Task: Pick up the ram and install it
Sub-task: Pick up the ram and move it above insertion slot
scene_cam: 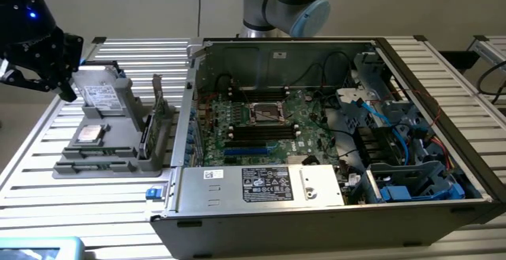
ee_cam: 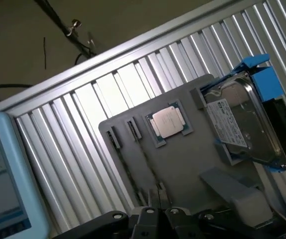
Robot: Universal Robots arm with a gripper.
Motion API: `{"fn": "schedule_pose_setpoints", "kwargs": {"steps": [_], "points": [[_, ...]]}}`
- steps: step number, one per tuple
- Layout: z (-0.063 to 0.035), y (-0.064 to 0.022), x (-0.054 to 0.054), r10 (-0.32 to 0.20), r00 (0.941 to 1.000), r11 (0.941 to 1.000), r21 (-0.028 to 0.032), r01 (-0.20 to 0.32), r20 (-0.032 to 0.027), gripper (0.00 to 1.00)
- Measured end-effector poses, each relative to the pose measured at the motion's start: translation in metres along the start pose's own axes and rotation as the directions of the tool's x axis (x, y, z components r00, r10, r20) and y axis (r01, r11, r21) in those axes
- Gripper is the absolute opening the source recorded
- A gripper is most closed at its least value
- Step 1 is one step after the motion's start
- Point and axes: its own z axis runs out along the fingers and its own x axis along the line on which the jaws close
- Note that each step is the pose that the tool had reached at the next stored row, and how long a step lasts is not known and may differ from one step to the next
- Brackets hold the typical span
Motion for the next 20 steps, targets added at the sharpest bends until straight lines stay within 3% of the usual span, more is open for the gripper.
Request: {"fn": "schedule_pose_setpoints", "kwargs": {"steps": [5, 10, 15, 20], "points": [[0.0, 0.0, 0.0, -0.077, 0.997, 0.997, 0.0008, 0.077, -0.0013, 0.11], [-0.0001, 0.0002, 0.0001, -0.16, 0.9871, 0.9871, 0.0006, 0.16, -0.0033, 0.11], [0.0001, 0.0002, 0.0001, -0.249, 0.9685, 0.9685, 0.0004, 0.249, -0.0052, 0.11], [0.0, 0.0002, 0.0001, -0.335, 0.942, 0.9421, -0.0001, 0.335, -0.0072, 0.11]]}}
